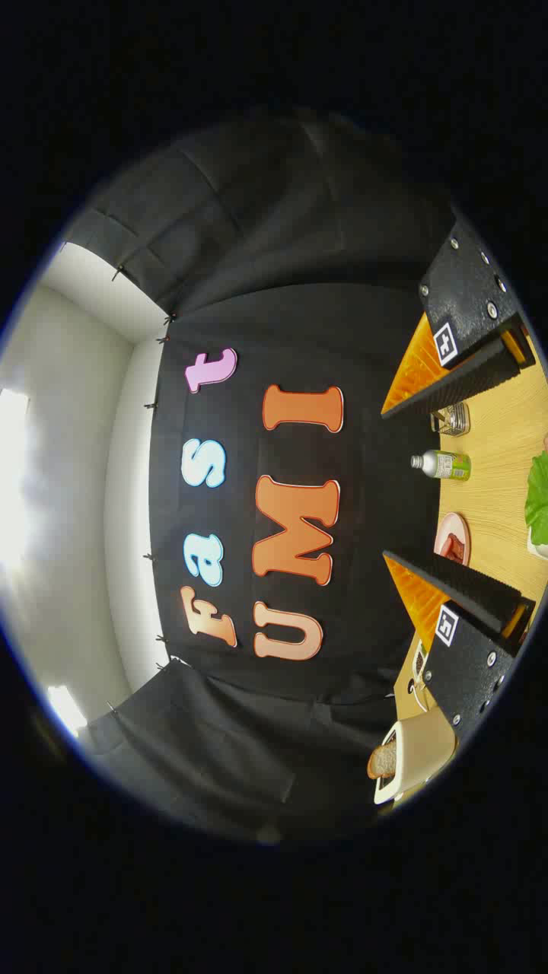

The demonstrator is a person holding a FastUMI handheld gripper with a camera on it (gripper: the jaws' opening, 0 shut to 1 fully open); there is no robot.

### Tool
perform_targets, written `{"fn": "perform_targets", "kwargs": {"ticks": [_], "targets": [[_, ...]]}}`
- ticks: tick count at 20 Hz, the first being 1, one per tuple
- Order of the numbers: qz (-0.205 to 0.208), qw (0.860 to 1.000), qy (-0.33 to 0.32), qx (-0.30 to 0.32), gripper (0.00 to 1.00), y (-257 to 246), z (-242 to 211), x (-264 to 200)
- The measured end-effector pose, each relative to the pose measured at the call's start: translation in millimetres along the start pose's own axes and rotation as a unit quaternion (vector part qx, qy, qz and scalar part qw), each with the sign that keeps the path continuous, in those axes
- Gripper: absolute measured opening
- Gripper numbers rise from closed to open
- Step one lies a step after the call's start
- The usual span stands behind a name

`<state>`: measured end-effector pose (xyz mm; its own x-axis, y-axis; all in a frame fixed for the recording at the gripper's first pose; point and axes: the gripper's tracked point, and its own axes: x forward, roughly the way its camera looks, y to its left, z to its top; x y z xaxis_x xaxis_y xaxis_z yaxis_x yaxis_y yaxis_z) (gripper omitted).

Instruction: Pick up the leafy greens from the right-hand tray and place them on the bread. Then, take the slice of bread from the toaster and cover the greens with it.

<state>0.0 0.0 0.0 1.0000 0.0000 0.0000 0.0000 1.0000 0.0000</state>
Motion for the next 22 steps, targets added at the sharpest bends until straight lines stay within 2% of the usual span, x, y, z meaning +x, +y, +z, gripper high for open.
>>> {"fn": "perform_targets", "kwargs": {"ticks": [15, 22], "targets": [[0.001, 1.000, -0.001, 0.000, 0.98, -1.4, 6.9, -5.6], [-0.001, 1.000, 0.023, 0.007, 0.98, -4.5, -0.5, -4.6]]}}
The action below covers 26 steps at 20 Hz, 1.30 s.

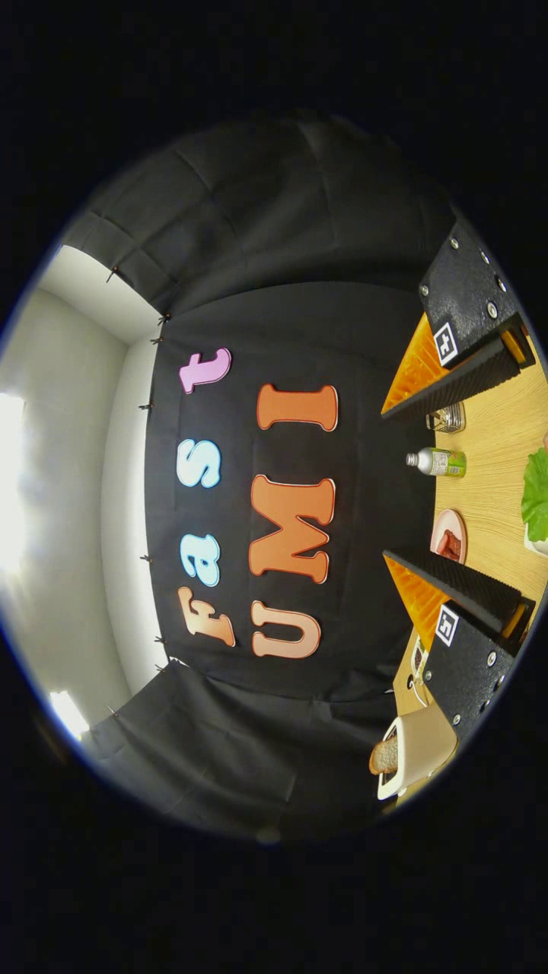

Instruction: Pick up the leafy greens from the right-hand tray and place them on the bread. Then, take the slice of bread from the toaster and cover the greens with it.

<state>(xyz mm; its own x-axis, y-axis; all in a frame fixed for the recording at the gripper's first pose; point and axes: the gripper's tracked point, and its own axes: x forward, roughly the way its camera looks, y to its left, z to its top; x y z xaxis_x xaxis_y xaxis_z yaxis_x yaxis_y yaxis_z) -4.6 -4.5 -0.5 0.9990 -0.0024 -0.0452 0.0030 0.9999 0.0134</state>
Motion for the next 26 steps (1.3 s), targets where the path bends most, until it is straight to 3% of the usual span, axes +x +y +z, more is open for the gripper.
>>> {"fn": "perform_targets", "kwargs": {"ticks": [6, 10, 16, 21, 23, 26], "targets": [[0.004, 0.996, 0.088, 0.028, 0.98, -9, -41, 2], [0.020, 0.979, 0.194, 0.051, 0.98, -6, -90, 1], [0.047, 0.940, 0.335, 0.036, 0.98, 4, -150, -15], [0.074, 0.889, 0.449, 0.040, 0.97, 13, -204, -37], [0.079, 0.871, 0.483, 0.038, 0.95, 16, -219, -46], [0.090, 0.856, 0.508, 0.021, 0.94, 20, -231, -51]]}}
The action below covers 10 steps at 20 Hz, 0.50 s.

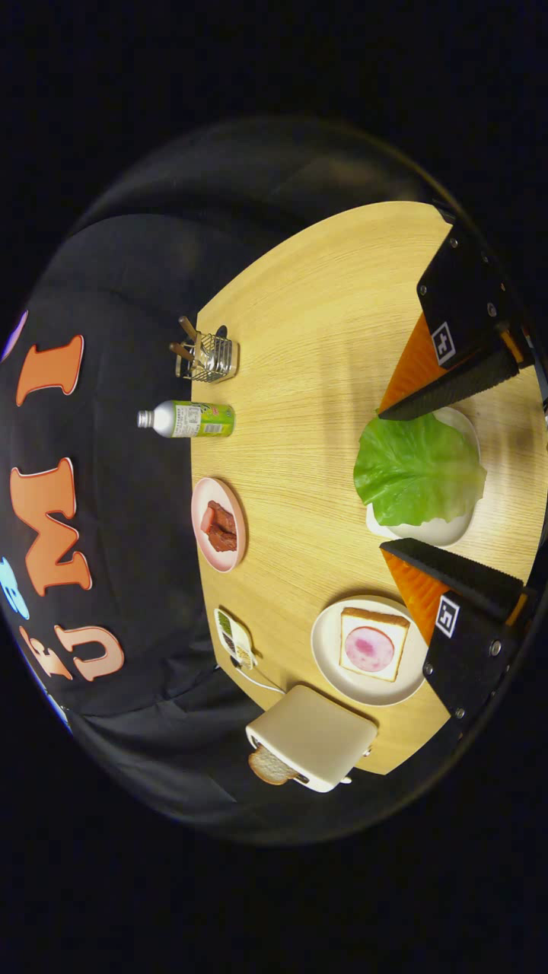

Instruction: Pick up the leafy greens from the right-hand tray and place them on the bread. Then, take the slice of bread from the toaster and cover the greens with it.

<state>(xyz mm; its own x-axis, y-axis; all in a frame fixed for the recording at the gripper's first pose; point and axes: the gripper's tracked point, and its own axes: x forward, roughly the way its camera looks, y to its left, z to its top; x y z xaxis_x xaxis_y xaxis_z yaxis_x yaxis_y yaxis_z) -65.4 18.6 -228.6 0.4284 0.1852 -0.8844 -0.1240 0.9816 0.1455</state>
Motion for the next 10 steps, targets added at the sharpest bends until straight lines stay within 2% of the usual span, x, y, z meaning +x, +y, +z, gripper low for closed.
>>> {"fn": "perform_targets", "kwargs": {"ticks": [10], "targets": [[0.006, 0.995, 0.100, -0.029, 0.93, 9, -41, 36]]}}
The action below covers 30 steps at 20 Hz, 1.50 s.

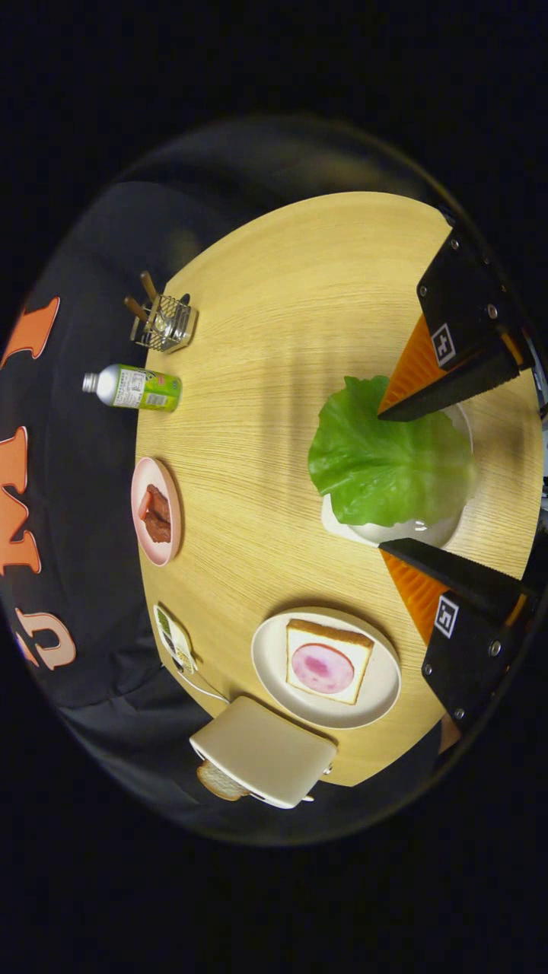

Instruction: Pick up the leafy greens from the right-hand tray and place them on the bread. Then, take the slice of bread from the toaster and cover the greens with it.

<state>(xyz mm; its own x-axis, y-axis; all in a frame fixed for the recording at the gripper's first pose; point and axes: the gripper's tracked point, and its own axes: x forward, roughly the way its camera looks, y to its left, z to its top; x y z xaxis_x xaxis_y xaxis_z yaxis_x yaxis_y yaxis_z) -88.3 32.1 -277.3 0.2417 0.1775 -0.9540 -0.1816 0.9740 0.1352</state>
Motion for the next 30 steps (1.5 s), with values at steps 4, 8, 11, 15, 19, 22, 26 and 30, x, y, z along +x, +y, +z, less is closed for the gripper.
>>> {"fn": "perform_targets", "kwargs": {"ticks": [4, 8, 11, 15, 19, 22, 26, 30], "targets": [[-0.012, 0.999, 0.031, 0.009, 0.93, -8, -10, 14], [-0.025, 0.998, 0.055, 0.013, 0.87, -11, -23, 29], [-0.041, 0.998, 0.040, 0.001, 0.78, -12, -20, 30], [-0.037, 0.999, 0.033, -0.008, 0.60, -7, -19, 30], [-0.040, 0.999, 0.013, 0.015, 0.15, -14, -12, 31], [-0.019, 0.999, -0.004, 0.038, 0.04, -9, -5, 25], [0.012, 0.998, -0.045, 0.047, 0.03, 7, 18, 5], [0.047, 0.995, -0.079, 0.028, 0.03, 41, 42, -11]]}}
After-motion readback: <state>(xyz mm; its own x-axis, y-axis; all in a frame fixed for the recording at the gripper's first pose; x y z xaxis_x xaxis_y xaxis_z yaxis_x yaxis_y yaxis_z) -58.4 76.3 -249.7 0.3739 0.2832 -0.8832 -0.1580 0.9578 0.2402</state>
